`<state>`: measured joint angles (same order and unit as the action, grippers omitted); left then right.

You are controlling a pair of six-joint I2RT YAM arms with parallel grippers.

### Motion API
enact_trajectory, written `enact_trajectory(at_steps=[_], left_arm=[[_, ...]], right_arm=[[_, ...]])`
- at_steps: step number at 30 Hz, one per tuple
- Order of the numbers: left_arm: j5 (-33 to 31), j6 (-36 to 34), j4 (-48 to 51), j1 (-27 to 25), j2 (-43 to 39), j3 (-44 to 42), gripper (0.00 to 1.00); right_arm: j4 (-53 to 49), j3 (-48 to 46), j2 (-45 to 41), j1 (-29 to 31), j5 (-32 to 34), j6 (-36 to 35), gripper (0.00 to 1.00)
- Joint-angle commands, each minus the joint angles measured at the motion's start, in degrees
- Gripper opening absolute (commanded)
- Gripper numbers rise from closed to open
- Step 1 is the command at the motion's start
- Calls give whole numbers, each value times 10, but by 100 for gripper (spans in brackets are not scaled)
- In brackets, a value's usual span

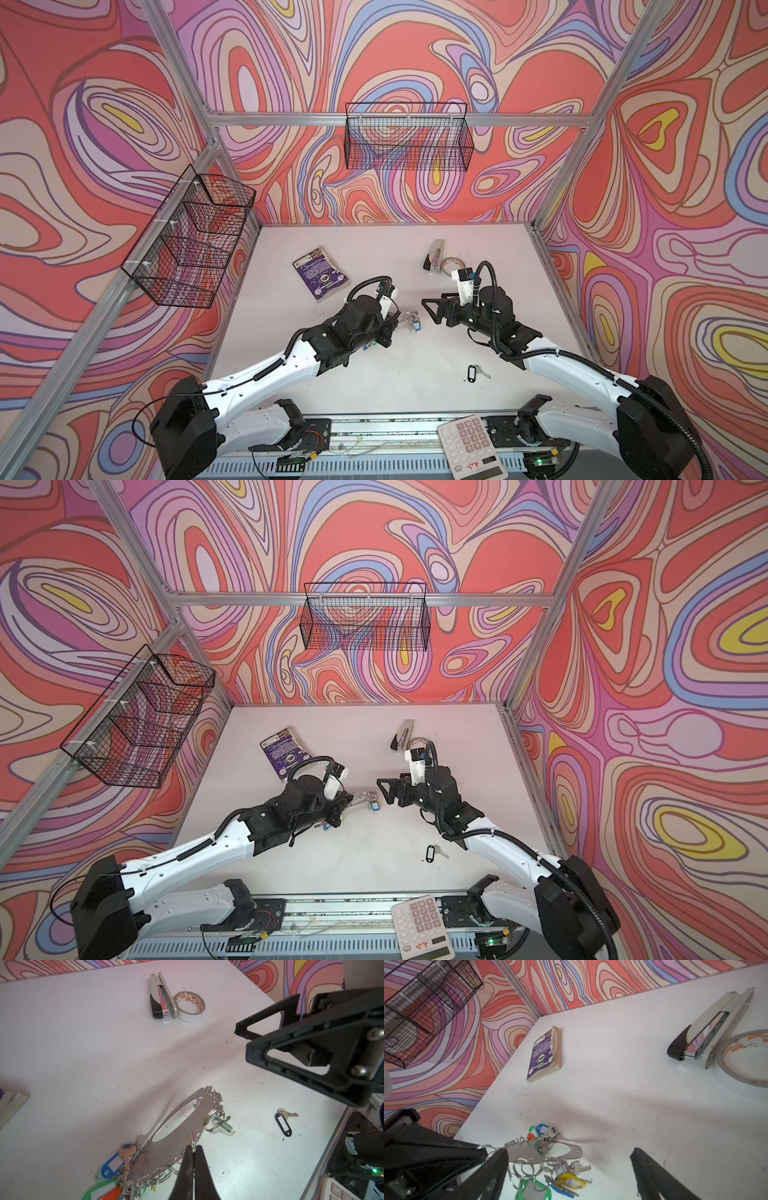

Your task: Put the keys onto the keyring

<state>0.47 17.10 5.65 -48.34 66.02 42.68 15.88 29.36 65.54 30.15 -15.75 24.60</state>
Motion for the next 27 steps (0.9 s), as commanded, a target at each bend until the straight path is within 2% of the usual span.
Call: enact_trajectory(at_steps=[1,5,14,27], left_arm=[[48,-23,24,9,1,19,0],[57,-22,51,14,-1,18,0],[73,-11,46,16,-32,-11,0],[81,-6,69,17,-58,-22,0]], right_arm=[[120,-63,-20,7,-18,-17,98],[212,-121,-48,15,-31,-50,98],[220,-113,-11,130,-12,-166,98],[164,-65,55,170,32,-235,76]])
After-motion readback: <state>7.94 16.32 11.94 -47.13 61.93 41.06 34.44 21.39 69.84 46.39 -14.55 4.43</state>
